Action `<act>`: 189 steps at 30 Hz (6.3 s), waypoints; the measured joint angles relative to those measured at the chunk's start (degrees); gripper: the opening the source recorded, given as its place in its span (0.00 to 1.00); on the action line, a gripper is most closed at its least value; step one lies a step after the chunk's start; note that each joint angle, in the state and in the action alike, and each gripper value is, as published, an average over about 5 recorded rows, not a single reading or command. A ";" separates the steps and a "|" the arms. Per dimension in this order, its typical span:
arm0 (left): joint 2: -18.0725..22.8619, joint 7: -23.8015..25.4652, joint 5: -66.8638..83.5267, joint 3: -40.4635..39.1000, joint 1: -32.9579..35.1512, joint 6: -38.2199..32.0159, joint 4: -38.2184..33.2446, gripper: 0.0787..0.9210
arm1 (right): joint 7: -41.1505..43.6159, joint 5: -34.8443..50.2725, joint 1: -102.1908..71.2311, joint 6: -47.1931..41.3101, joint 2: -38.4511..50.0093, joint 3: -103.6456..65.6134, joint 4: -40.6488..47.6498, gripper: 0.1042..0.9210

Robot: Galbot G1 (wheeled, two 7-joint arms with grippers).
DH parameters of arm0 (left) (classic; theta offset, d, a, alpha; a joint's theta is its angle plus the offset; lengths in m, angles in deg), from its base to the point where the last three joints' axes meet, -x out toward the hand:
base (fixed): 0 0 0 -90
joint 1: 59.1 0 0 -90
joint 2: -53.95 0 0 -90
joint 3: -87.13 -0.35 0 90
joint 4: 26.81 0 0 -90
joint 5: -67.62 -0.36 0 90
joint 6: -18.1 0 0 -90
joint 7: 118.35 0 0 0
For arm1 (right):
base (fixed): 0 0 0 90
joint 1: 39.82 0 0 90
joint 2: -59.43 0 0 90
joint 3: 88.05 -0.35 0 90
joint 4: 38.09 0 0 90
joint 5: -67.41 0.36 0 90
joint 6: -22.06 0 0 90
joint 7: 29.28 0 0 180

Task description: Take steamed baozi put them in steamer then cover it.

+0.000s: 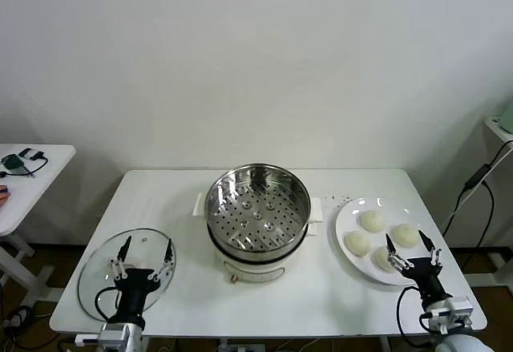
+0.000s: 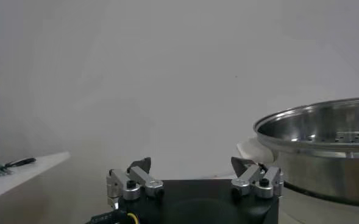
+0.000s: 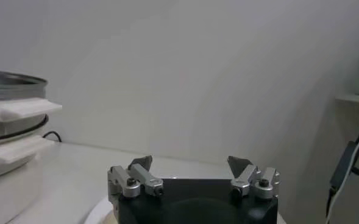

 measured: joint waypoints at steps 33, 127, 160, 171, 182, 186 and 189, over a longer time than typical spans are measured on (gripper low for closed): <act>-2.16 -1.37 0.59 0.45 0.90 0.86 0.57 0.88 | 48.15 -23.03 64.03 -9.41 32.17 57.81 30.58 0.88; -2.00 -1.50 -0.48 1.90 1.84 1.76 0.56 0.88 | 61.64 -25.75 121.93 24.12 -2.45 112.33 35.54 0.72; -1.62 -1.55 -0.37 2.21 1.72 2.11 0.75 0.88 | 57.09 -48.81 105.73 32.04 -12.46 106.54 38.90 0.87; -1.24 -1.79 -0.41 1.89 1.57 2.44 0.22 0.88 | 57.41 -45.74 109.33 32.73 -9.80 106.98 35.84 0.88; -1.13 -1.72 -0.60 1.55 1.86 2.74 -0.28 0.88 | 50.97 -26.06 123.41 21.77 1.56 118.60 28.81 0.88; -1.28 -1.65 -0.58 1.50 2.16 2.73 -0.41 0.88 | 49.06 -16.11 127.02 12.60 7.39 123.33 25.83 0.88; -1.40 -1.64 -0.56 1.50 2.36 2.73 -0.45 0.88 | 48.41 -9.49 128.46 5.90 11.84 125.77 24.26 0.88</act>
